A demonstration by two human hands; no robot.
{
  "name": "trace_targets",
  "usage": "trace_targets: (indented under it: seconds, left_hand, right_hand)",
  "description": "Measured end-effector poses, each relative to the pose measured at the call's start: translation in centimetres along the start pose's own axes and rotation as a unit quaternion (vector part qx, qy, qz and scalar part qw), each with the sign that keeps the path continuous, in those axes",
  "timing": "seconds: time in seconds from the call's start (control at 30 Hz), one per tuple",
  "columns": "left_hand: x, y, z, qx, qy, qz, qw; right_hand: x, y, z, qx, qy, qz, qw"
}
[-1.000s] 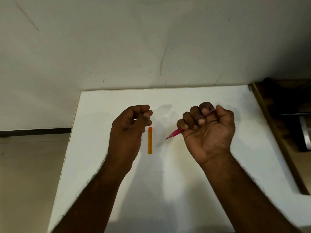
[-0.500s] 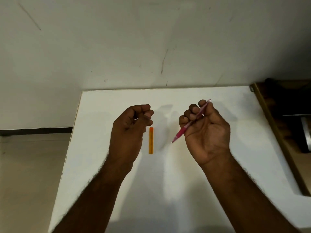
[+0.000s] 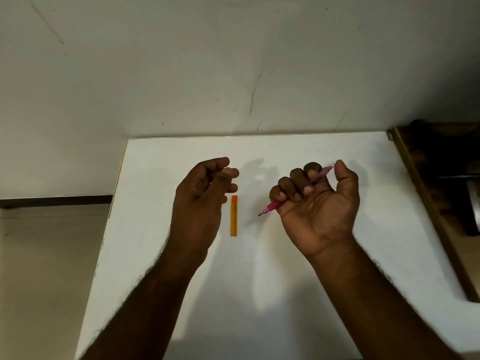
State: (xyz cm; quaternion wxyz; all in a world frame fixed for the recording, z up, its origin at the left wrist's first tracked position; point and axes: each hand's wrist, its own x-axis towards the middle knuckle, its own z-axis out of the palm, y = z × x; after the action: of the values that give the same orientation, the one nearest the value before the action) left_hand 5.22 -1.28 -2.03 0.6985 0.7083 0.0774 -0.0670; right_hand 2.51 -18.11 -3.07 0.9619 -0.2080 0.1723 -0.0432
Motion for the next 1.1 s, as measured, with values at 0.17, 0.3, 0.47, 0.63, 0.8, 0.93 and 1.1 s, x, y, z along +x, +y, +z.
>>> trace_targets:
  seconds: [0.17,0.3,0.47,0.63,0.8,0.93,1.1]
  left_hand:
    - [0.0,0.0,0.0,0.003,-0.003,0.0,1.0]
    - [0.1,0.0,0.0,0.003,-0.004,0.0,1.0]
    - [0.2,-0.2,0.0,0.003,0.001,0.0,1.0]
    - [0.2,-0.2,0.0,0.009,0.0,0.004,1.0]
    - [0.2,-0.2,0.0,0.011,-0.002,0.004,1.0]
    - [0.1,-0.2,0.0,0.008,-0.002,0.005,1.0]
    - [0.1,-0.1,0.0,0.014,-0.003,0.006,1.0]
  right_hand:
    - [0.0,0.1,0.2,-0.004,0.004,-0.008,1.0]
    - [0.0,0.0,0.2,-0.011,0.001,-0.007,1.0]
    - [-0.1,0.0,0.2,-0.012,-0.016,0.003,1.0]
    - [-0.1,0.0,0.4,-0.03,-0.015,-0.006,0.999]
    - [-0.2,0.0,0.6,-0.047,-0.018,-0.01,0.999]
    - [-0.2,0.1,1.0,-0.073,-0.021,-0.01,0.997]
    - [-0.4,0.2,1.5,-0.132,-0.038,-0.027,0.99]
